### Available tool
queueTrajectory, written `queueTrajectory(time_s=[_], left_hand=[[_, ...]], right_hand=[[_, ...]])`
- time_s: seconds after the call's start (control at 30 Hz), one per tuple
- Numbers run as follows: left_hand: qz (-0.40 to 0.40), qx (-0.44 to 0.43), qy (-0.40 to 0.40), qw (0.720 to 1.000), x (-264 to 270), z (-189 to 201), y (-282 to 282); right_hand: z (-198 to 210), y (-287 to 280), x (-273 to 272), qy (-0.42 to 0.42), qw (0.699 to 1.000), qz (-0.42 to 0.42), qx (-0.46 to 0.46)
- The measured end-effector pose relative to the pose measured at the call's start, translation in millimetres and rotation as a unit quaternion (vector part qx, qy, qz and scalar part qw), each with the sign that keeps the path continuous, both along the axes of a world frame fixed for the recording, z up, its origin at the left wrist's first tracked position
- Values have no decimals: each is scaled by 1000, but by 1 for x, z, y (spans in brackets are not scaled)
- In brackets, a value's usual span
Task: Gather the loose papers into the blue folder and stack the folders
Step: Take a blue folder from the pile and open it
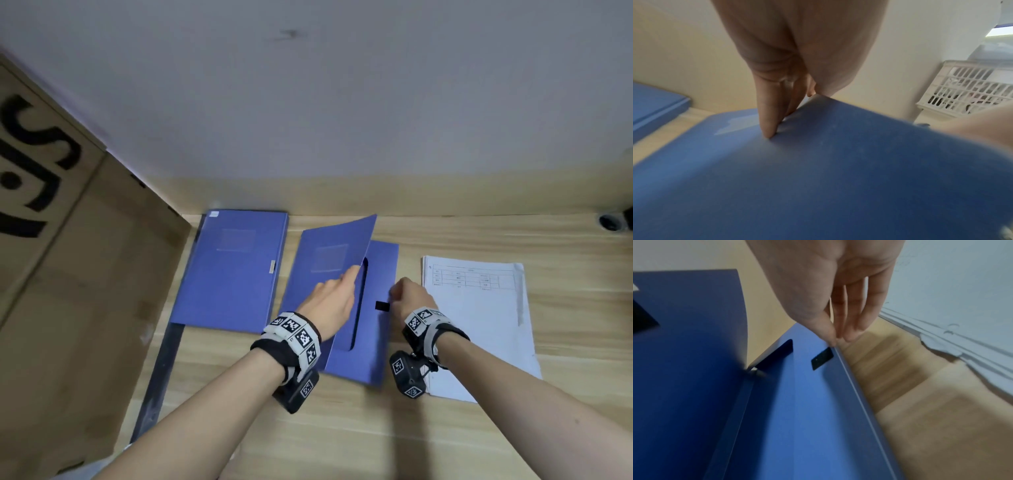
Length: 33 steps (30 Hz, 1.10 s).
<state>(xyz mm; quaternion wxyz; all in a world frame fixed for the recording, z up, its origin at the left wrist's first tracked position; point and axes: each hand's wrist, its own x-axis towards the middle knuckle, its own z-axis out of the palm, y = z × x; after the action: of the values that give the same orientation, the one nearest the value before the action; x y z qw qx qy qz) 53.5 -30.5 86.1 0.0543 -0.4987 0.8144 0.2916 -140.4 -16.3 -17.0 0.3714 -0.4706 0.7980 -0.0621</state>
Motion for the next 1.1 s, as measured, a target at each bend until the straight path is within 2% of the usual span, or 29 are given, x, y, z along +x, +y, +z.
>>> queueTrajectory(time_s=[0.07,0.2,0.3,0.37,0.53,0.6,0.87,0.97,1.03,1.1], left_hand=[[20,-19,17,999,16,11,-2],[50,-45,44,997,47,37,-4],[59,-35,7,998,73,50,-6],[54,-39,-15,998,91,55,-8],[34,-102,-90,990,135,67,-15],[47,-97,-125,986,153,62,-22],[116,-32,-296,948,186,6,-37],[86,-42,-361,928,190,-24,-36],[60,-8,-354,933,187,-44,-32],[67,51,-317,945,180,-64,-27]], right_hand=[[6,7,10,-16,998,47,-28],[5,24,35,-29,974,223,-29],[2,36,51,28,939,343,11],[1,40,55,84,924,372,30],[10,35,66,153,927,341,42],[16,29,67,165,933,314,60],[14,19,55,178,946,245,116],[10,20,56,176,951,232,107],[8,22,57,176,954,222,96],[5,27,57,175,957,212,93]])
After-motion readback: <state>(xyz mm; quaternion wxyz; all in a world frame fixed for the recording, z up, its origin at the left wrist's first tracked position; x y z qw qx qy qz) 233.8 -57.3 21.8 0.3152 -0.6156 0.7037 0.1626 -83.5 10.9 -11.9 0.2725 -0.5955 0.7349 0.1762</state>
